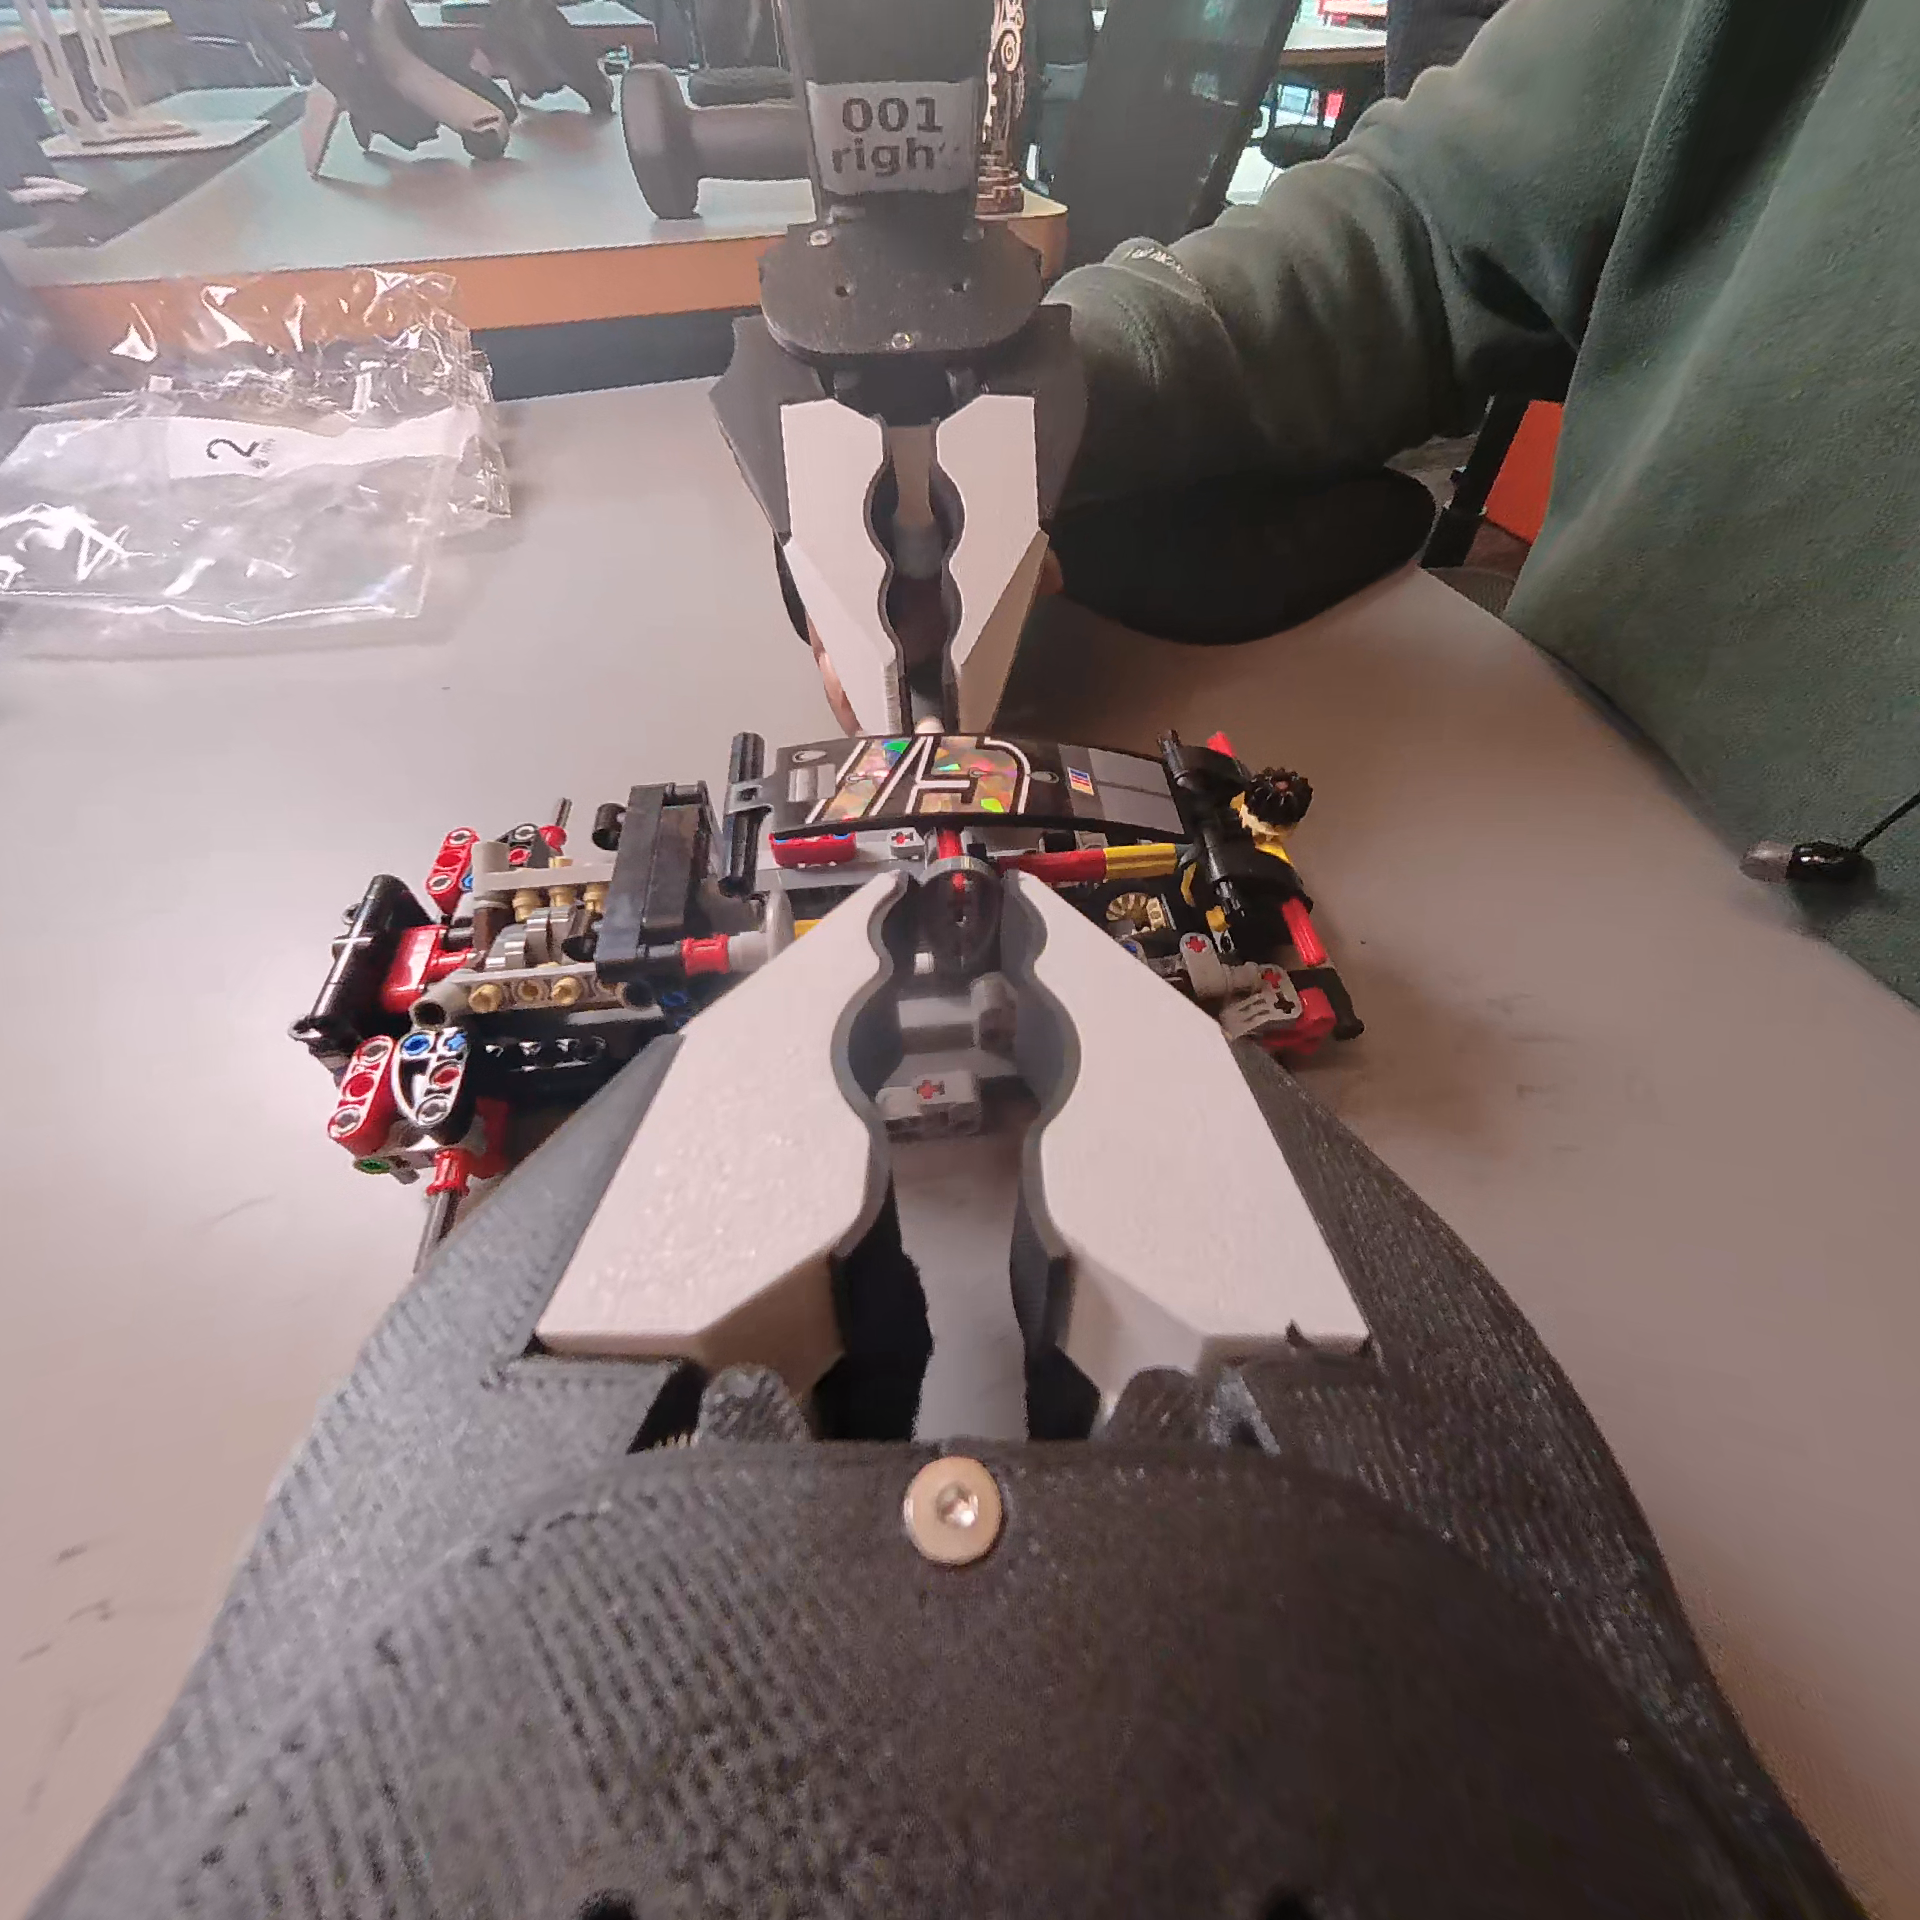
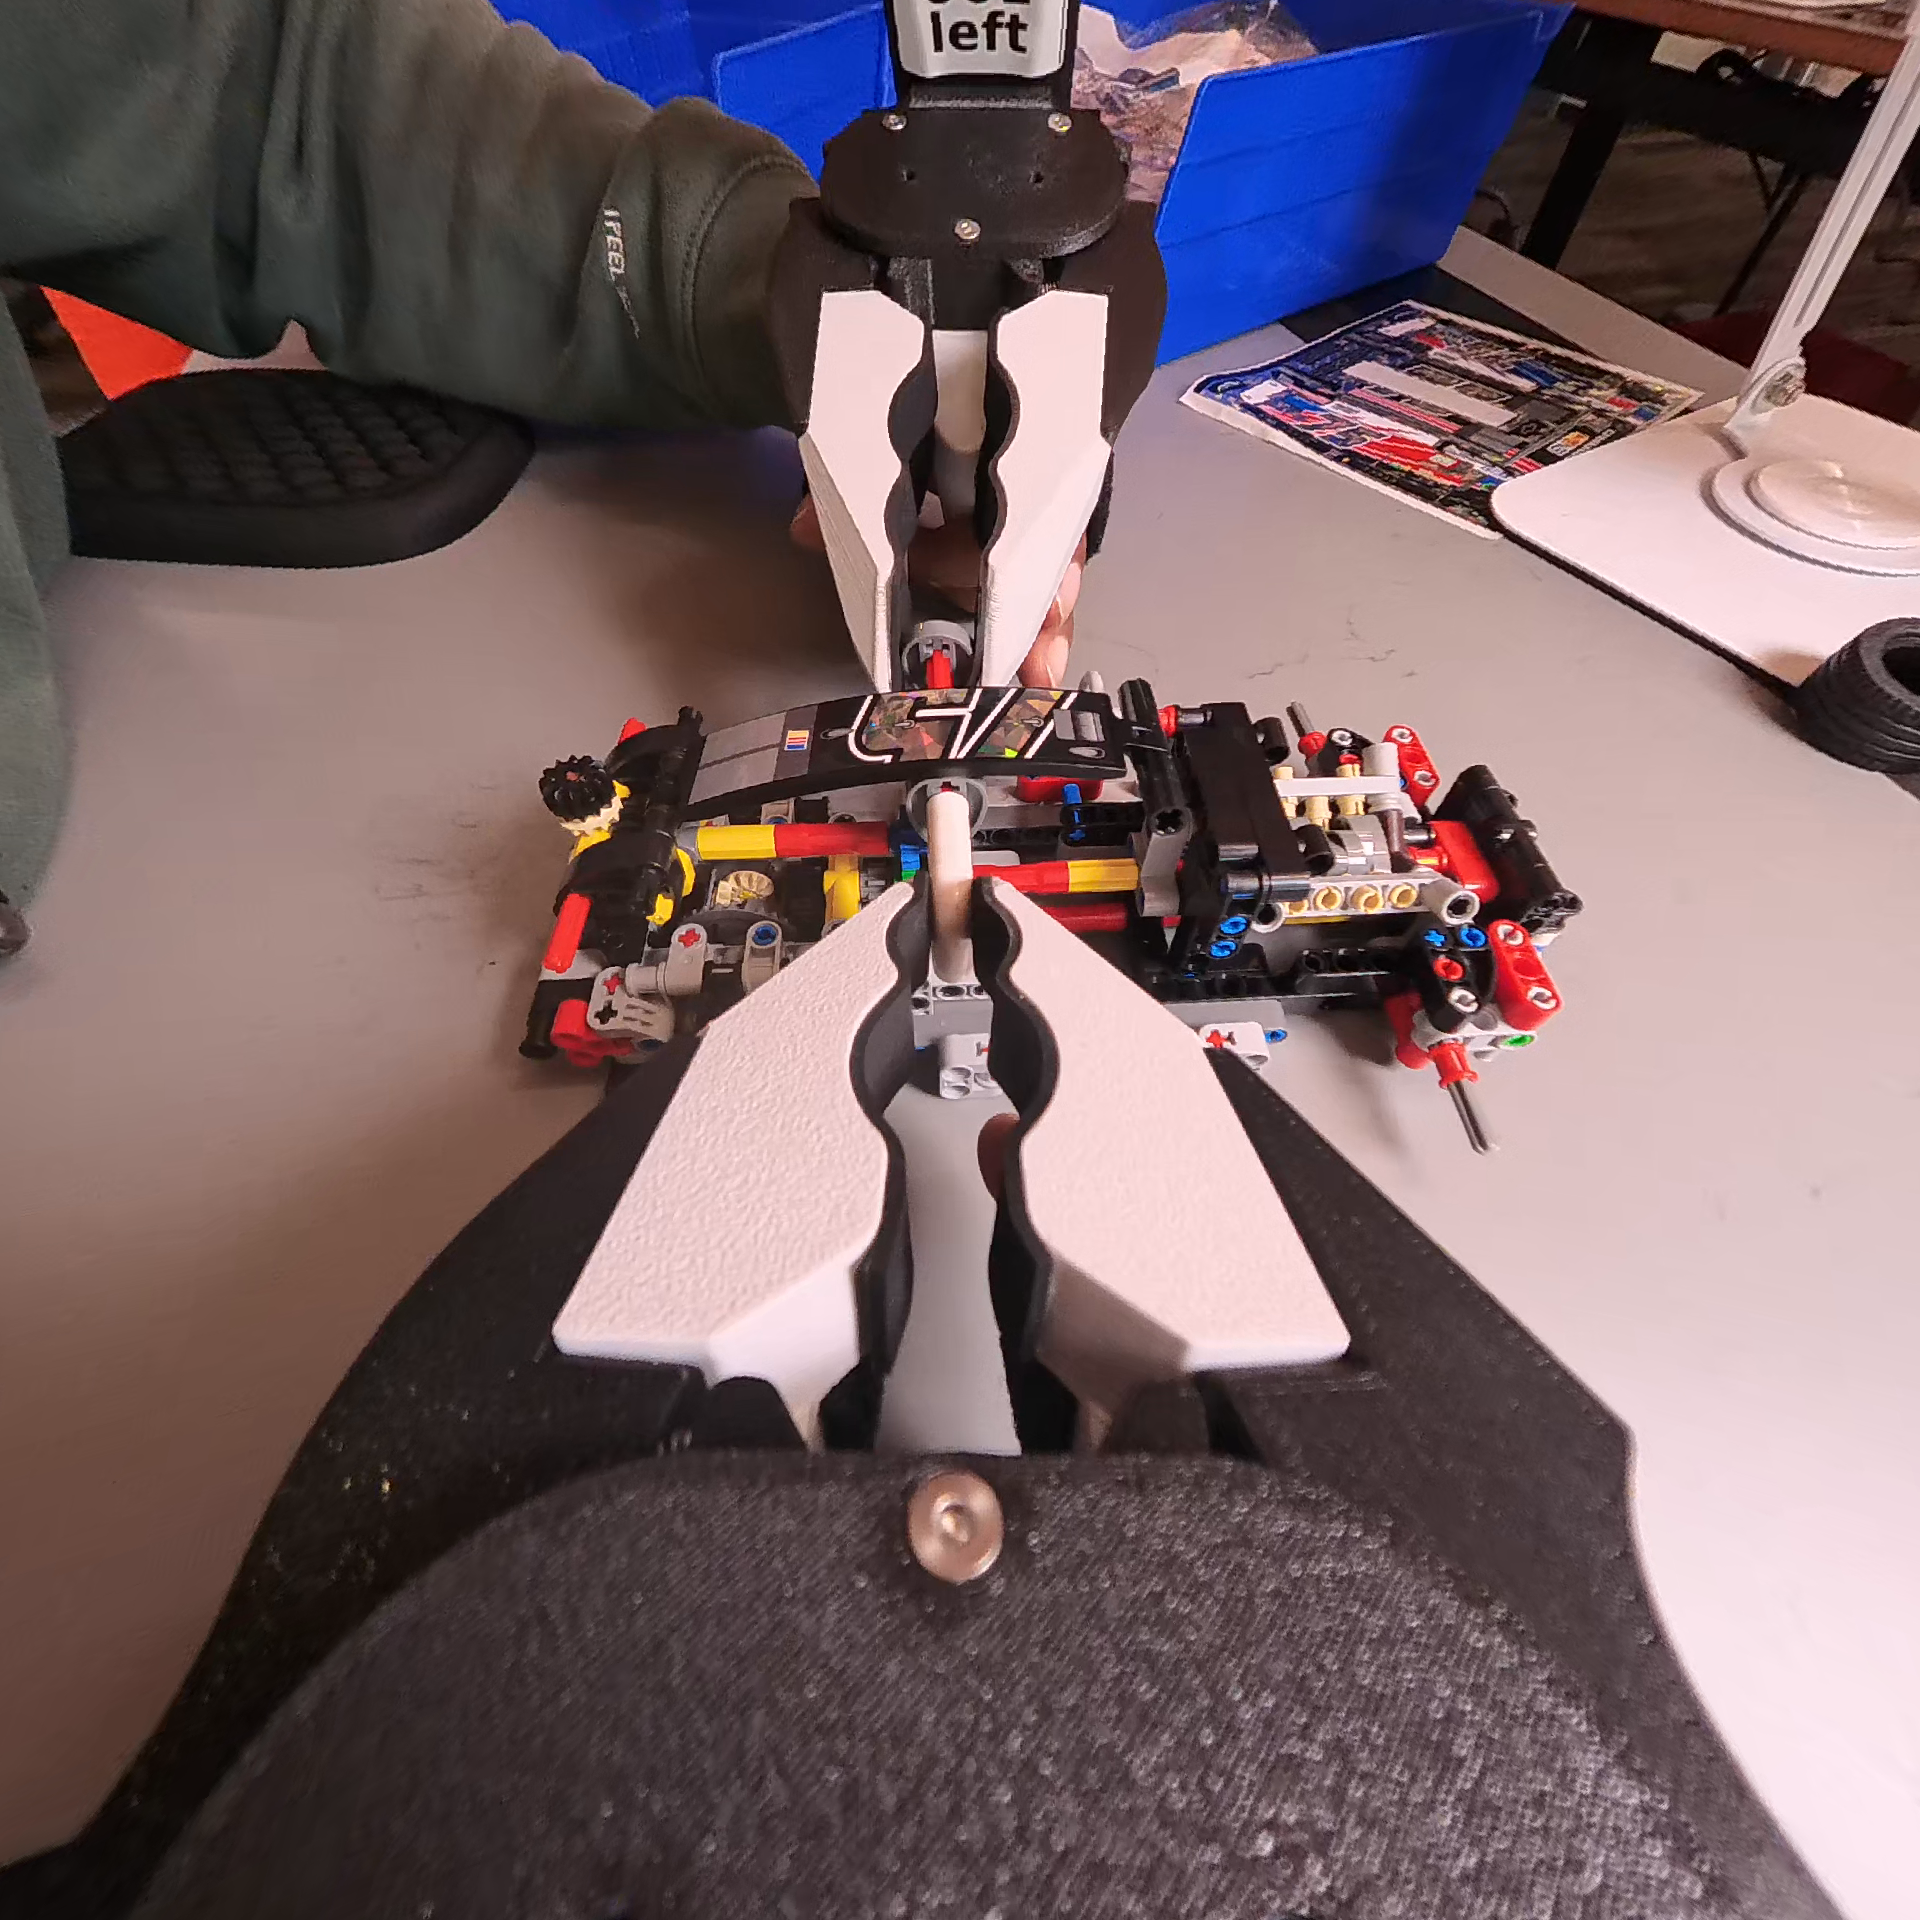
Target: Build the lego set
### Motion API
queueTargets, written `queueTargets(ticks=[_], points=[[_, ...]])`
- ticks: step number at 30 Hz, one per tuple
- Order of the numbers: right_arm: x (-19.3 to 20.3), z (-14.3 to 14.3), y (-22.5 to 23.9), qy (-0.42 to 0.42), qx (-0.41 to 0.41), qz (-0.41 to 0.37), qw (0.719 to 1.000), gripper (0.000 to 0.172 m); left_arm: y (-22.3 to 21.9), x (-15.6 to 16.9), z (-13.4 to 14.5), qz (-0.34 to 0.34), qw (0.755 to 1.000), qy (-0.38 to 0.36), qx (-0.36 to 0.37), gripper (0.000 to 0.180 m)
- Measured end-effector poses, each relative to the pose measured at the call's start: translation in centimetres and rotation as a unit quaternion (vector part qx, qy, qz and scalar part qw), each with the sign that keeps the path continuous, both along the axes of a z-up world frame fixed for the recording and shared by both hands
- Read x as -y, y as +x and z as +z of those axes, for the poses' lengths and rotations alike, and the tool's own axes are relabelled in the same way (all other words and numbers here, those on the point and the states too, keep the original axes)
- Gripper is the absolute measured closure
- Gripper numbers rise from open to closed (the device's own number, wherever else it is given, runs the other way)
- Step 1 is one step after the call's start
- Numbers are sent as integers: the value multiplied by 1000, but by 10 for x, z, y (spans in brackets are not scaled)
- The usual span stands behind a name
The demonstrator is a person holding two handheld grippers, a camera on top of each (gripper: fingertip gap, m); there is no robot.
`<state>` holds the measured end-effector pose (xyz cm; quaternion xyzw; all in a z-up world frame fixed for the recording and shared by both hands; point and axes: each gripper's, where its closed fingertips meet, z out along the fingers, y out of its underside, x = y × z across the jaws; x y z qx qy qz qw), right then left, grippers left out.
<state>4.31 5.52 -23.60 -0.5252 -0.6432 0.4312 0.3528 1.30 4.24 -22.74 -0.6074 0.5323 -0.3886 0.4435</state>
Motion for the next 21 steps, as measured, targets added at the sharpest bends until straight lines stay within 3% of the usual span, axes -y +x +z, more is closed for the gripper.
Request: queueTargets(ticks=[10,16,21], points=[[0,-1,-1,9,2,3,1000,167,3,0,-2,-9,1000,4,-6,166],[2,1,-3,8,4,24,1000,167,2,6,-1,-50,997,-50,1,167],[1,1,-7,22,10,28,999,167,-5,2,-2,-18,998,-47,-22,165]])
